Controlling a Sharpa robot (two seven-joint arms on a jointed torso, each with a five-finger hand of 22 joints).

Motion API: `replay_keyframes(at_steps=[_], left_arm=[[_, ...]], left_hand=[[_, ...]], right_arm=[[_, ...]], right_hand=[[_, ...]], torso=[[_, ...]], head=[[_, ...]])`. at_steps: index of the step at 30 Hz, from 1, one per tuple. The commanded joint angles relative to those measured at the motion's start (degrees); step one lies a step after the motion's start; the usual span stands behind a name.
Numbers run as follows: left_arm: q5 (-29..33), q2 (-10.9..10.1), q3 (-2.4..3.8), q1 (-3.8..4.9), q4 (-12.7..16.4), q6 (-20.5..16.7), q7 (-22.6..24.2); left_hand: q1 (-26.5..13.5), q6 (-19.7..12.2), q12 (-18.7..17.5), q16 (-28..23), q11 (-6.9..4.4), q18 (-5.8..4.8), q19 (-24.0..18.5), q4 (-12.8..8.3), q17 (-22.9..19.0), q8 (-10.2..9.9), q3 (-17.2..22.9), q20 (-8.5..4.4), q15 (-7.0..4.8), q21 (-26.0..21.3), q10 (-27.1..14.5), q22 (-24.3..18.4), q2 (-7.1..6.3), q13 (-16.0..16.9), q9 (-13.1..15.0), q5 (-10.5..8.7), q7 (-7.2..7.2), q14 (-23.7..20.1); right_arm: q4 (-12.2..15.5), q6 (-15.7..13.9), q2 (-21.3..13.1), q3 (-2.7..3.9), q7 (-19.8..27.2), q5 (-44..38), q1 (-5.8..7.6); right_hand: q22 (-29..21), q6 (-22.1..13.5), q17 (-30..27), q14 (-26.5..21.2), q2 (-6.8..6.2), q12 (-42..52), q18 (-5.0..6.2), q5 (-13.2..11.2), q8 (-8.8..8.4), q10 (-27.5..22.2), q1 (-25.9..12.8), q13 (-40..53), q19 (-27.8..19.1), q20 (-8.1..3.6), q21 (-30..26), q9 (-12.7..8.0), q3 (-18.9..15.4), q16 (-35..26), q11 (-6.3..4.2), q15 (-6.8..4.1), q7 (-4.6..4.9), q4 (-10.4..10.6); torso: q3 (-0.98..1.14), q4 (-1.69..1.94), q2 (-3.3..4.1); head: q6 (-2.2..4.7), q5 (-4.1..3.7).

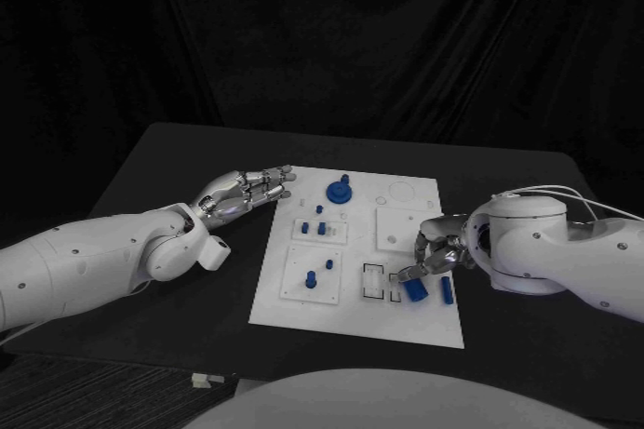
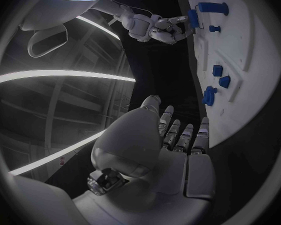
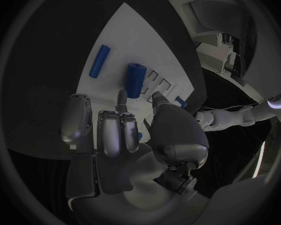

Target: Assemble the parts on the task board

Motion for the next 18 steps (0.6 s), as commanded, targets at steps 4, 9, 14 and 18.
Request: replay_keyframes(at_steps=[4,9,14,18], left_arm=[[0.4,0.2,0.05,-0.08,0.1,0.7,0.4],[0.4,0.1,0.05,-0.08,0.1,0.8,0.3],[0.4,0.0,0.05,-0.09,0.2,0.8,0.3],[0.4,0.1,0.05,-0.10,0.1,0.9,0.3]], left_hand=[[-0.1,0.3,0.3,0.2,0.12,-0.73,0.5,0.0,0.1,0.2,0.5,-0.11,0.14,0.2,0.4,0.0,-0.67,0.1,0.1,0.30,0.19,0.3],[-0.1,0.3,0.3,0.2,0.12,-0.73,0.5,0.0,0.1,0.2,0.5,-0.11,0.14,0.2,0.4,0.0,-0.67,0.1,0.1,0.30,0.19,0.3],[-0.1,0.3,0.3,0.2,0.15,-0.75,0.5,0.0,0.1,0.2,0.5,-0.11,0.14,0.2,0.4,0.0,-0.70,0.1,0.1,0.31,0.22,0.4],[-0.1,0.3,0.3,0.2,0.15,-0.75,0.5,0.0,0.1,0.2,0.5,-0.11,0.14,0.2,0.4,0.0,-0.70,0.1,0.1,0.31,0.22,0.4]], right_arm=[[-0.2,0.9,0.2,0.01,-1.1,-1.0,-1.06],[-0.7,1.0,0.5,0.00,-1.1,-1.0,-1.63],[-1.0,1.3,0.6,0.00,-1.1,-1.0,-1.96],[-1.3,1.3,0.7,0.00,-1.1,-1.0,-2.21]], right_hand=[[9.0,-0.1,1.9,3.7,0.23,0.1,-0.39,4.4,0.10,6.0,2.0,15.1,0.0,0.31,-0.6,-1.0,-0.1,-0.2,0.59,0.43,-0.04,-0.5],[8.9,-0.1,1.4,3.6,0.52,0.1,-0.32,14.4,0.18,6.0,5.5,15.1,-0.1,0.29,-1.1,-2.2,0.9,-0.3,0.62,0.43,0.01,-3.0],[8.9,-0.1,1.1,3.5,0.56,0.1,-0.32,21.0,0.05,6.0,7.6,15.1,0.0,0.34,-1.2,-3.3,2.3,-0.4,0.69,0.49,0.12,-5.1],[8.9,0.1,0.9,3.5,0.69,0.1,-0.33,22.1,0.06,6.0,8.6,15.1,0.0,0.35,-1.1,-3.7,3.3,-0.5,0.67,0.49,0.07,-6.2]], torso=[[0.04,-0.03,0.01],[0.01,-0.02,0.00],[0.01,0.04,0.02],[0.01,0.04,0.01]], head=[[0.01,0.15],[0.01,0.20],[0.01,0.15],[0.01,0.03]])
